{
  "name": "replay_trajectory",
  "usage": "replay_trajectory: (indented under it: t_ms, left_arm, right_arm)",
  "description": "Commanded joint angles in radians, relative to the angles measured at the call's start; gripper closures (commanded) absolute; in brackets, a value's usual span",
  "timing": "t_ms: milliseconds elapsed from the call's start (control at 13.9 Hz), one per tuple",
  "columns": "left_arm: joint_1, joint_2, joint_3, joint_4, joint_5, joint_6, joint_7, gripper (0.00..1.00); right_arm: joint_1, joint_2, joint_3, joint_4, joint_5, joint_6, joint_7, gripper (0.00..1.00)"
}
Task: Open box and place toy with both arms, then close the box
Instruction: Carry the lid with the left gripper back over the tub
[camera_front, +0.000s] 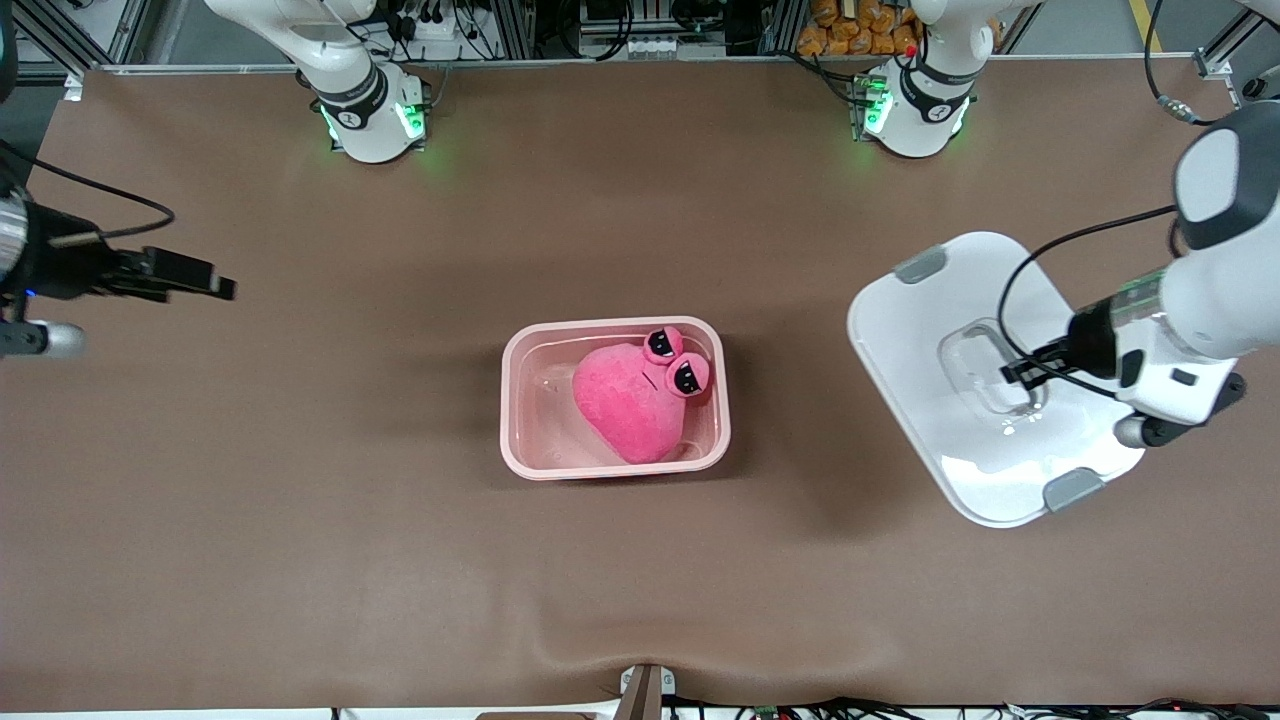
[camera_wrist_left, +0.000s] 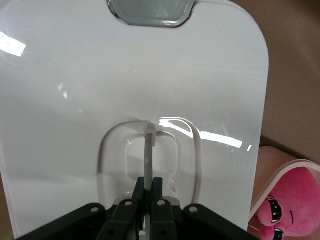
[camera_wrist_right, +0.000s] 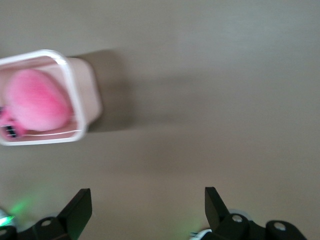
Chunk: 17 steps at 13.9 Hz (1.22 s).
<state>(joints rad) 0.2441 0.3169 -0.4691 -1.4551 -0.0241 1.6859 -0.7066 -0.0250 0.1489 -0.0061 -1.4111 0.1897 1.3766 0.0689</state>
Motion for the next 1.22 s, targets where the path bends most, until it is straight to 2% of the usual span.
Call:
replay_trajectory:
  t_ms: [0, 215, 287, 789, 1147]
  left_arm:
    - [-0.061, -0.006, 0.003, 0.004, -0.019, 0.018, -0.138, 1.0]
    - [-0.126, -0.001, 0.003, 0.002, -0.01, 0.073, -0.313, 1.0]
    - [-0.155, 0.001, 0.003, 0.002, -0.007, 0.096, -0.38, 1.0]
    - [-0.273, 0.05, 0.004, 0.002, -0.004, 0.231, -0.801, 1.0]
    - [-0.379, 0.109, 0.006, 0.027, 0.064, 0.334, -1.055, 1.0]
  right_arm:
    - [-0.009, -0.162, 0.025, -0.179, -0.11, 0.054, -0.029, 0.0]
    - [-0.004, -0.3, 0.025, -0.381, -0.17, 0.163, -0.055, 0.0]
    - [-0.001, -0.327, 0.028, -0.412, -0.18, 0.174, -0.057, 0.0]
    - [-0.029, -0.313, 0.023, -0.358, -0.199, 0.162, -0.083, 0.0]
    - [-0.033, -0.191, 0.023, -0.149, -0.185, 0.052, -0.086, 0.0]
